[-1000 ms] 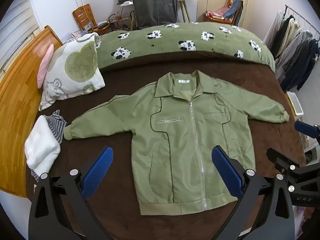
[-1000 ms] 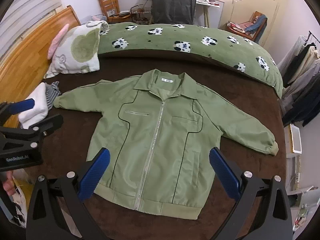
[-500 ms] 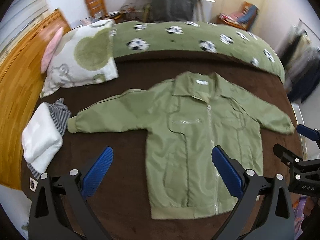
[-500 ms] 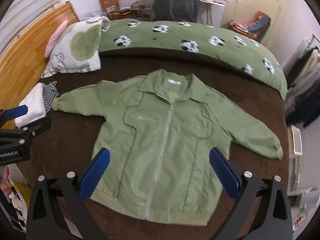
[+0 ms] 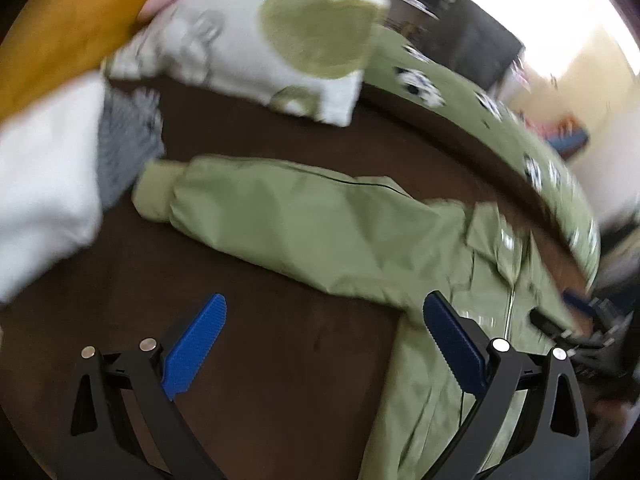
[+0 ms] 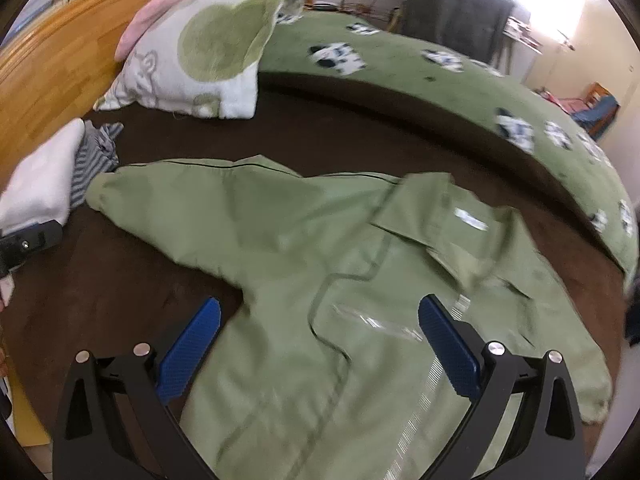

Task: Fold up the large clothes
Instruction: 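Grasp the ribbed cuff of a jacket sleeve with the left tool and lift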

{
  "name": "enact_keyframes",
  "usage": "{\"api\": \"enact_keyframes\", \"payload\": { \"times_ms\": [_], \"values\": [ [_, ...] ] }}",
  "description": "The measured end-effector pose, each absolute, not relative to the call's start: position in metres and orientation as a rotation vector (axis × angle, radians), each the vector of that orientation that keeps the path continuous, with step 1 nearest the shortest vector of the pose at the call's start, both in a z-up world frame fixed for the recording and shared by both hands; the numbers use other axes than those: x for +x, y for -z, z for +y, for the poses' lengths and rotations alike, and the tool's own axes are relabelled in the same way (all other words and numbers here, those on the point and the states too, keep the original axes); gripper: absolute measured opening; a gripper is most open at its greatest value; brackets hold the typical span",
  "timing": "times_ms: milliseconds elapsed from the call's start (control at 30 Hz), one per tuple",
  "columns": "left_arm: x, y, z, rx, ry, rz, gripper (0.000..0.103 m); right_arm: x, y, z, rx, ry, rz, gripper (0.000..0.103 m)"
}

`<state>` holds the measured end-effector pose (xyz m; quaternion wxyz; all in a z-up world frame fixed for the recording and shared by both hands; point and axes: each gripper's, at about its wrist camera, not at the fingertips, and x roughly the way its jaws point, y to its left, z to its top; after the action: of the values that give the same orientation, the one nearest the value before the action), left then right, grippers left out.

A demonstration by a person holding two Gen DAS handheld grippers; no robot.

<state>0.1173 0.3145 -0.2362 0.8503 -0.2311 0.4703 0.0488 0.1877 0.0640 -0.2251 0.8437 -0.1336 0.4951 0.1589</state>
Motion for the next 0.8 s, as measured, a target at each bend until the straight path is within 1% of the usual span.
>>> {"api": "enact_keyframes", "payload": {
  "times_ms": [67,167,233,267,367,533,733,800],
  "values": [
    [0.119,0.266,0.34,-0.614,-0.109,0.937,0.096,0.201,0.253,0.082,-0.296,-0.349,1.042,0.097],
    [0.118,0.312,0.379,-0.829,-0.161,0.842,0.096,0.212,0.279,0.101,-0.321,-0.363,1.029,0.097],
    [0.118,0.341,0.403,-0.959,-0.185,0.786,0.096,0.215,0.29,0.105,-0.325,-0.368,1.026,0.097],
    [0.119,0.35,0.408,-0.982,-0.204,0.769,0.096,0.217,0.295,0.108,-0.326,-0.37,1.027,0.097],
    [0.133,0.369,0.419,-1.035,-0.182,0.737,0.096,0.224,0.309,0.11,-0.336,-0.366,1.021,0.097],
    [0.165,0.389,0.423,-1.048,-0.153,0.734,0.096,0.237,0.32,0.103,-0.348,-0.337,1.01,0.097],
    [0.192,0.392,0.432,-0.983,-0.16,0.726,0.096,0.258,0.33,0.09,-0.318,-0.295,1.016,0.097],
    [0.195,0.391,0.431,-0.954,-0.177,0.735,0.091,0.262,0.332,0.089,-0.306,-0.288,1.019,0.097]
  ]
}}
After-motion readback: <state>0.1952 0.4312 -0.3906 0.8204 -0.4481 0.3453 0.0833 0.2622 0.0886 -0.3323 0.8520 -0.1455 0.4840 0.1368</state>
